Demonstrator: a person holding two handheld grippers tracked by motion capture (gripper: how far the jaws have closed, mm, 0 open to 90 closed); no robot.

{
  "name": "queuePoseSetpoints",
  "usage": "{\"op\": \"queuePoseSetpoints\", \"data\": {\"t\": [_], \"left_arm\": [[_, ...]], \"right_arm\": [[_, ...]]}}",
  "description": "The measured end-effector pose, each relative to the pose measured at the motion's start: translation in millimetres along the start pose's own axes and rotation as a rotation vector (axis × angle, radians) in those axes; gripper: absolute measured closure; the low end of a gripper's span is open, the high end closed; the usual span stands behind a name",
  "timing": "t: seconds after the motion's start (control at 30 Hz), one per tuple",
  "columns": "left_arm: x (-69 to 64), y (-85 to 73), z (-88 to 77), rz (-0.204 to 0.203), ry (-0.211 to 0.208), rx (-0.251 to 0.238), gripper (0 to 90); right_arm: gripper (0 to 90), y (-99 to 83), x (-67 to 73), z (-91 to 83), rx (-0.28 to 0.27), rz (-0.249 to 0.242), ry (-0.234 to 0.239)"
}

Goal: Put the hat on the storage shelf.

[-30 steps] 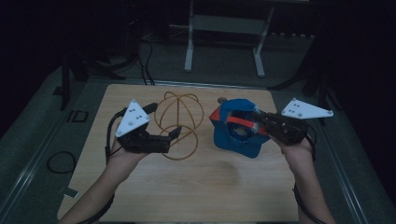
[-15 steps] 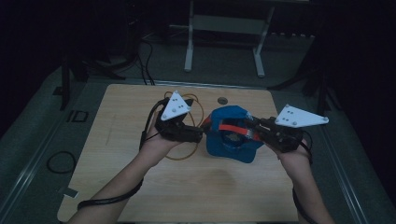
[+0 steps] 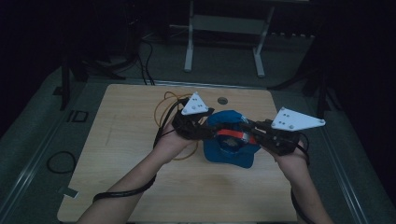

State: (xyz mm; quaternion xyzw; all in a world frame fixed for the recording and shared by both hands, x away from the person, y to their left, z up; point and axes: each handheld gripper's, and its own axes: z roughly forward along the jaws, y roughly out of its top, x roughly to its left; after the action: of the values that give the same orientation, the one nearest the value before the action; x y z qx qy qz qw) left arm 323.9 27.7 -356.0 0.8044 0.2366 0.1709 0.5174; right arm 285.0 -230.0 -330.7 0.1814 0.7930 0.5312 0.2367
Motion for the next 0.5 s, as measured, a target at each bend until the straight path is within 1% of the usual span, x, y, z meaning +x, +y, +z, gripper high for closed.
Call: {"op": "queuePoseSetpoints", "data": {"t": [0.03, 0.07, 0.1, 0.13, 0.17, 0.2, 0.23, 0.27, 0.3, 0.33, 0.37, 0.4, 0.43, 0.5], "left_arm": [[-0.9, 0.0, 1.9, -0.001, -0.004, 0.001, 46.5], [-2.0, 0.4, 3.6, 0.004, -0.002, 0.009, 52.4], [-3.2, 0.9, 5.6, -0.001, -0.005, 0.020, 57.7], [-4.2, 1.2, 7.1, 0.002, -0.007, 0.028, 60.1], [-5.7, 1.6, 8.6, 0.013, 0.009, 0.038, 65.4], [-5.7, 1.6, 8.6, 0.013, 0.009, 0.038, 69.7], [-6.9, 1.8, 10.2, 0.015, 0.015, 0.048, 69.7], [-8.8, 1.9, 11.8, 0.012, 0.013, 0.053, 79.4], [-10.4, 1.9, 12.7, 0.023, 0.027, 0.061, 82.6], [-14.5, 2.0, 14.4, 0.046, 0.056, 0.067, 85.5], [-14.5, 2.0, 14.4, 0.046, 0.056, 0.067, 86.4], [-15.9, 2.0, 14.9, 0.054, 0.071, 0.069, 86.4], [-17.4, 1.9, 15.4, 0.059, 0.085, 0.068, 86.8], [-18.9, 2.2, 15.3, 0.061, 0.095, 0.055, 87.4]], "right_arm": [[86.6, -0.2, 0.0, 0.1, -0.001, 0.000, -0.001], [86.6, -0.5, 0.0, 0.3, 0.000, 0.001, -0.005], [86.6, -0.8, -0.3, 0.6, 0.002, 0.002, -0.005], [86.6, -1.4, -0.7, 0.8, 0.002, 0.005, -0.006], [86.6, -2.1, -1.2, 1.0, 0.001, 0.007, -0.006], [86.6, -2.1, -1.2, 1.0, 0.001, 0.007, -0.006], [86.6, -2.8, -1.4, 1.1, 0.005, 0.009, -0.008], [86.5, -5.2, -1.4, 1.4, 0.009, 0.012, -0.010], [86.5, -6.2, -1.4, 1.8, 0.012, 0.013, -0.010], [86.5, -7.7, -1.4, 2.3, 0.015, 0.014, -0.011], [86.5, -9.5, -1.6, 2.6, 0.013, 0.022, -0.012], [86.5, -9.5, -1.6, 2.6, 0.013, 0.022, -0.012], [86.5, -11.2, -1.6, 2.6, 0.012, 0.032, -0.010], [86.4, -15.5, -1.0, 1.2, 0.008, 0.046, -0.012]]}}
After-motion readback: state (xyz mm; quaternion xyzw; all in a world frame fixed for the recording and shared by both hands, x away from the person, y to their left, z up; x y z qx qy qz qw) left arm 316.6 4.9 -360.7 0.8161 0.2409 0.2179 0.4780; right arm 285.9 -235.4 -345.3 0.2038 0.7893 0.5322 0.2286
